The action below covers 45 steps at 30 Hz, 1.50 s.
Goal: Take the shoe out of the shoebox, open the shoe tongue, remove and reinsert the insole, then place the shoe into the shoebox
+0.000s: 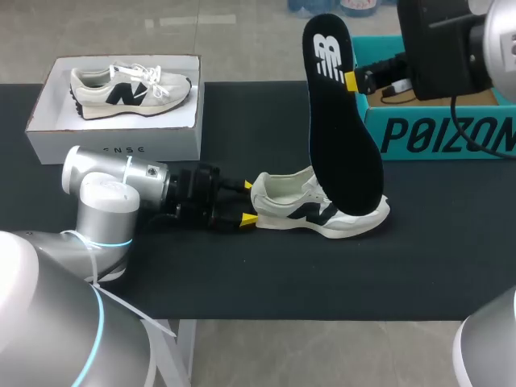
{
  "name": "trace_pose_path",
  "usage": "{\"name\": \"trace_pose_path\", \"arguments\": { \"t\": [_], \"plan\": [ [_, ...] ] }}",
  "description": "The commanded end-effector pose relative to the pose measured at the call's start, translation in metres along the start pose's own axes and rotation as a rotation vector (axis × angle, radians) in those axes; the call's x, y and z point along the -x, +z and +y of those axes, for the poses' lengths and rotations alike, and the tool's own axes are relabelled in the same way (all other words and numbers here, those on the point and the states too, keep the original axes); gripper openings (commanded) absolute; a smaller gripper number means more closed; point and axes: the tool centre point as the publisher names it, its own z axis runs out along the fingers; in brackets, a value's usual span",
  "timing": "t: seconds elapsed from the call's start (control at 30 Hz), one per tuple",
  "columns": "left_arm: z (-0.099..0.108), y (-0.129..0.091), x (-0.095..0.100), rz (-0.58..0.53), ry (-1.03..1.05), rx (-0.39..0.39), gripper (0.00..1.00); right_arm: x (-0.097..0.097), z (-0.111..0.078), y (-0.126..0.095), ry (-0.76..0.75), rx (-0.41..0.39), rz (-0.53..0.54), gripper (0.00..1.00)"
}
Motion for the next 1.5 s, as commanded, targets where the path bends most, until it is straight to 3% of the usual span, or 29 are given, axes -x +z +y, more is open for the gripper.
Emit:
{"name": "trace_pose_path", "arguments": {
  "t": [0.03,0.37,0.73,1.0,1.23,1.5],
  "plan": [
    [0.002,0.001,0.001,-0.001,-0.002,0.02,1.0,-0.002,0.005,0.003,0.0,-0.01,-0.002,0.0],
    [0.003,-0.01,0.005,-0.018,0.013,0.158,1.0,-0.002,0.005,0.003,0.0,-0.01,-0.002,0.0],
    [-0.007,-0.032,-0.001,0.032,0.011,0.392,1.0,-0.002,0.005,0.003,0.0,-0.01,-0.002,0.0],
    [-0.025,-0.048,-0.002,0.055,0.006,0.454,1.0,-0.002,0.005,0.003,0.0,-0.01,-0.002,0.0],
    [-0.035,-0.045,-0.004,0.08,0.009,0.508,1.0,-0.002,0.005,0.003,0.0,-0.01,-0.002,0.0],
    [-0.042,-0.044,-0.007,0.109,0.006,0.624,1.0,-0.002,0.005,0.003,0.0,-0.01,-0.002,0.0]
  ]
}}
